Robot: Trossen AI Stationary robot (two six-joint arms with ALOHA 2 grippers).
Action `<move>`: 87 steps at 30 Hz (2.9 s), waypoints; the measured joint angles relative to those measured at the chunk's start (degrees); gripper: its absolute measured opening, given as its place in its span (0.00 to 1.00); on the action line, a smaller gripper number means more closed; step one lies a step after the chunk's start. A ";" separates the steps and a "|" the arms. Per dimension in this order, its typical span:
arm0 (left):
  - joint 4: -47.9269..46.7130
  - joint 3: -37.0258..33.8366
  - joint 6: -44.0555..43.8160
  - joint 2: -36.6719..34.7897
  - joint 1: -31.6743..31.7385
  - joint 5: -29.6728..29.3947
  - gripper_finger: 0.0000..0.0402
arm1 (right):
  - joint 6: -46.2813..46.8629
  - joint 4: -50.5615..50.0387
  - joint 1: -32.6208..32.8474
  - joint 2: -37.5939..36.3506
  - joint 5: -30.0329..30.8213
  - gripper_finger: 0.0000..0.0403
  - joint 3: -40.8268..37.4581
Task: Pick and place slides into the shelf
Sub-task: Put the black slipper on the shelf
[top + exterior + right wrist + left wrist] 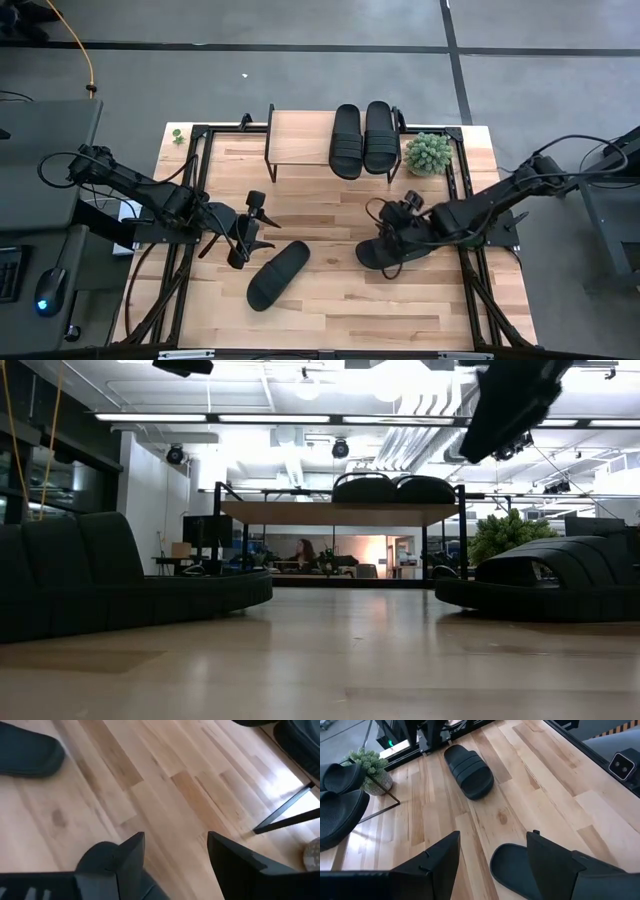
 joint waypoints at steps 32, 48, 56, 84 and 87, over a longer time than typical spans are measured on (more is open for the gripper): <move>0.27 0.00 1.56 0.00 0.00 -0.04 0.53 | 38.59 34.43 24.42 -18.32 11.56 0.51 -39.26; 0.64 0.00 1.56 0.00 0.00 -0.04 0.53 | 36.87 49.80 23.10 -18.51 10.48 0.51 -45.48; 0.63 0.00 1.53 0.00 0.00 -0.03 0.53 | 31.43 56.66 18.30 -13.16 3.64 0.51 -45.48; 0.64 0.00 3.10 0.02 0.00 -6.02 0.53 | 26.08 60.79 13.38 -9.18 -3.64 0.04 -45.32; 0.65 0.00 3.76 0.01 0.00 -6.42 0.53 | 23.76 60.55 11.65 -9.18 -5.69 0.01 -44.63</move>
